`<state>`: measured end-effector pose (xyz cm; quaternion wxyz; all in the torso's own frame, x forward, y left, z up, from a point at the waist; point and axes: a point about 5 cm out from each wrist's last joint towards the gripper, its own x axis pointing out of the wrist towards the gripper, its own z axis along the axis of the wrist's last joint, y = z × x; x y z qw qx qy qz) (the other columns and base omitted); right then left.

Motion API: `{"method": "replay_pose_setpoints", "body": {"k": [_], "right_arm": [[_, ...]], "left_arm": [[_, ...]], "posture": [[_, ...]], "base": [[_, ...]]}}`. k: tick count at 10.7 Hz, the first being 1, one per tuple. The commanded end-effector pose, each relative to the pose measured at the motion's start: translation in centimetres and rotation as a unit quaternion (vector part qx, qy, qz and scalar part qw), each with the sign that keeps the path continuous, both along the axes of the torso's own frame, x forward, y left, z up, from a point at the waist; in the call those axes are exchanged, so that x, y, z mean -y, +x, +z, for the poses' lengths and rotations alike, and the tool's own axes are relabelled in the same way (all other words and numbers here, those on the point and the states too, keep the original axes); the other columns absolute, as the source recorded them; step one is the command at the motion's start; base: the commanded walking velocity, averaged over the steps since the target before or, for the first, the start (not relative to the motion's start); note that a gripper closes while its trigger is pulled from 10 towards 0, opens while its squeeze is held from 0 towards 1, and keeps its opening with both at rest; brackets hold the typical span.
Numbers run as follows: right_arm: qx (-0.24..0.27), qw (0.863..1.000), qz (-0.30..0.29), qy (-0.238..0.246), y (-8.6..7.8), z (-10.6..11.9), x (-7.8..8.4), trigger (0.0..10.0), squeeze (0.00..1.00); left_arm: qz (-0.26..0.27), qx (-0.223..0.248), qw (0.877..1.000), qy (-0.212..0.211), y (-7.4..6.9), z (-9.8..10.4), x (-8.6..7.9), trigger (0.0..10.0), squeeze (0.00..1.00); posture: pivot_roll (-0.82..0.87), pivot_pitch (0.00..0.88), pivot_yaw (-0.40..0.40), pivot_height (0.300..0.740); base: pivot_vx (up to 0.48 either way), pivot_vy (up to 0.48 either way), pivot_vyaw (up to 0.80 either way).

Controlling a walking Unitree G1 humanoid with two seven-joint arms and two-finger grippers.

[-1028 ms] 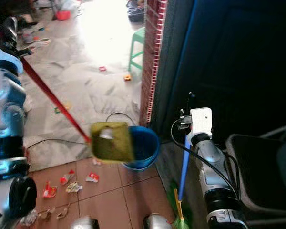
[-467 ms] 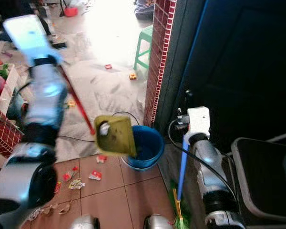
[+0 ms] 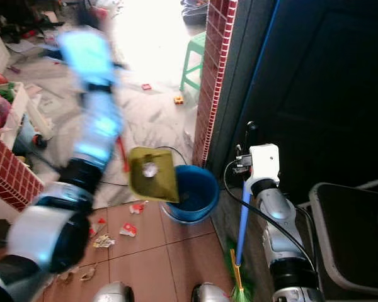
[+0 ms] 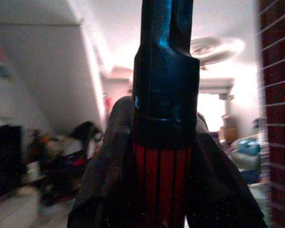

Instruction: Sweep floor

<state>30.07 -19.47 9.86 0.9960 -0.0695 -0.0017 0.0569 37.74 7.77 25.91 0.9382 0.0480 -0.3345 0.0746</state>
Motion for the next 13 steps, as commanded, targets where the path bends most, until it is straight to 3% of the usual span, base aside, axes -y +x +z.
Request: {"method": "replay_pose_setpoints", "body": {"k": [1, 4, 6, 7, 8, 10, 11, 13], "right_arm": [[0.016, 1.000, -0.004, -0.004, 0.1, 0.9, 0.4, 10.0, 0.00], [0.018, 1.000, 0.002, 0.000, 0.5, 1.0, -0.3, 10.0, 0.00], [0.018, 1.000, 0.004, 0.000, 0.7, 1.0, -0.3, 10.0, 0.00], [0.018, 1.000, 0.005, 0.000, 0.8, 1.1, -0.3, 10.0, 0.00], [0.020, 1.000, 0.005, 0.001, 0.8, 1.1, -0.4, 10.0, 0.00], [0.020, 1.000, 0.005, 0.001, 0.8, 1.1, -0.4, 10.0, 0.00], [0.019, 1.000, 0.006, 0.002, 0.8, 1.1, -0.4, 10.0, 0.00], [0.016, 1.000, 0.008, 0.004, 0.9, 1.0, -0.6, 10.0, 0.00]], "left_arm": [[-0.049, 0.028, 0.998, 0.031, -0.9, 0.2, 2.6, 10.0, 0.00], [-0.162, 0.063, 0.980, 0.096, -3.2, -0.8, 7.1, 10.0, 0.00], [-0.247, 0.124, 0.942, 0.188, -5.3, -0.8, 9.4, 10.0, 0.00], [-0.275, 0.152, 0.925, 0.216, -6.3, -0.8, 10.1, 10.0, 0.00], [-0.289, 0.160, 0.915, 0.231, -6.8, -1.0, 10.5, 10.0, 0.00], [-0.284, 0.153, 0.924, 0.206, -6.7, -0.4, 10.3, 10.0, 0.00], [-0.252, 0.173, 0.938, 0.162, -6.1, 2.6, 9.3, 10.0, 0.00], [-0.186, 0.211, 0.952, 0.124, -5.0, 7.6, 6.3, 10.0, 0.00]], "posture": [[-0.12, 0.038, 0.013, 0.740], [-0.10, 0.030, 0.009, 0.740], [-0.09, 0.024, 0.007, 0.740], [-0.09, 0.023, 0.007, 0.740], [-0.09, 0.023, 0.007, 0.740], [-0.09, 0.022, 0.006, 0.740], [-0.08, 0.022, 0.000, 0.740], [-0.06, 0.018, -0.008, 0.740]], "base": [[0.000, 0.000, 0.00], [0.000, 0.000, 0.00], [0.000, 0.000, 0.00], [0.000, 0.000, 0.00], [0.000, 0.000, 0.00], [0.000, 0.000, 0.00], [0.000, 0.000, 0.00], [0.000, 0.000, 0.00]]}}
